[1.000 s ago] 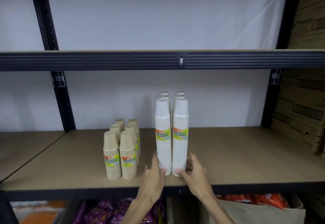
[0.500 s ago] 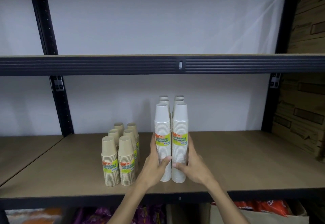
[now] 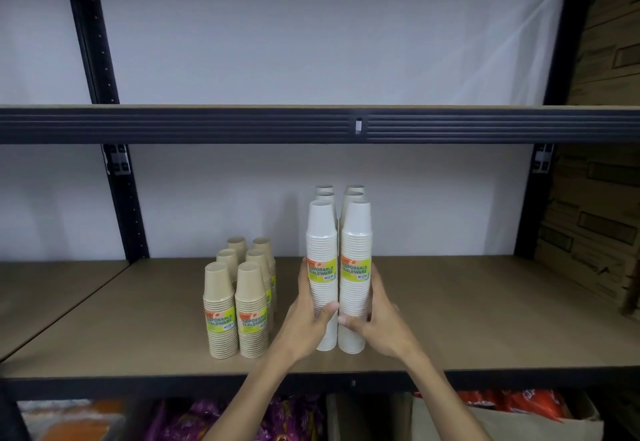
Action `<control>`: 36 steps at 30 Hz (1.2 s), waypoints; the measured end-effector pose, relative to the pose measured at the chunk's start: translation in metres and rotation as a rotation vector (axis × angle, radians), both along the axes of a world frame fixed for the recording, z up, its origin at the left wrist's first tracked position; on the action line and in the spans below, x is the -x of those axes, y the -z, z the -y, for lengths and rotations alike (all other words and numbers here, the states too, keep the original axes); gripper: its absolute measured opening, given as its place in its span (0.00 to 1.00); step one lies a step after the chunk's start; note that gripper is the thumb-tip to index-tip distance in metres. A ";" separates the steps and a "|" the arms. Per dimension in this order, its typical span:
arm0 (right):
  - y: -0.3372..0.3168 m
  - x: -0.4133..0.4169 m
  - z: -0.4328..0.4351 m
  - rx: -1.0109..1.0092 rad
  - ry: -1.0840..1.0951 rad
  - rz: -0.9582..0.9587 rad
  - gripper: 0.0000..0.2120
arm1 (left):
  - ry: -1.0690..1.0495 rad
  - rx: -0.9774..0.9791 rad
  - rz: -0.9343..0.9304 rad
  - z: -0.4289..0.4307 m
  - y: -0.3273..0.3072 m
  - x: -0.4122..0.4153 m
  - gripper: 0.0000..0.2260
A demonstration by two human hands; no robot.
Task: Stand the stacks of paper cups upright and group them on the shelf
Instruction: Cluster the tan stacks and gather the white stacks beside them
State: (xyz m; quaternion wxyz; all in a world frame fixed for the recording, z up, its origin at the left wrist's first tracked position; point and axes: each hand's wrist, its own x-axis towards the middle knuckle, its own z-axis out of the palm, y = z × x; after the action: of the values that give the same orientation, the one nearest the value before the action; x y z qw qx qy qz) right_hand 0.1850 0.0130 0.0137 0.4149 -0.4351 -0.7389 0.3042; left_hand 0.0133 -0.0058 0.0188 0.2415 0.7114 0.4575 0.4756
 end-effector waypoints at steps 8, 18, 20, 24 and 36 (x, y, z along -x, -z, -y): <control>-0.020 0.013 0.040 -0.201 0.479 -0.192 0.41 | -0.143 -0.049 -0.143 0.025 -0.024 0.011 0.42; -0.046 0.117 0.069 -0.385 0.116 -0.059 0.25 | -0.425 -0.201 -0.341 0.052 -0.079 0.133 0.29; -0.050 0.136 0.057 -0.280 0.012 0.049 0.32 | -0.322 0.022 -0.339 0.040 -0.078 0.163 0.38; -0.059 0.156 0.028 -0.044 -0.037 0.135 0.42 | -0.135 0.303 -0.391 0.030 -0.066 0.181 0.48; -0.038 0.170 0.004 -0.004 -0.063 0.093 0.32 | -0.210 0.137 -0.232 0.025 -0.036 0.173 0.33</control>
State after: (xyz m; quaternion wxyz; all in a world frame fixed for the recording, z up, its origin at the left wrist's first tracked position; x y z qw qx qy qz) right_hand 0.0153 0.0094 0.0518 0.3713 -0.4243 -0.7714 0.2949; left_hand -0.1599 -0.0307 0.0544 0.1839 0.6918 0.5856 0.3804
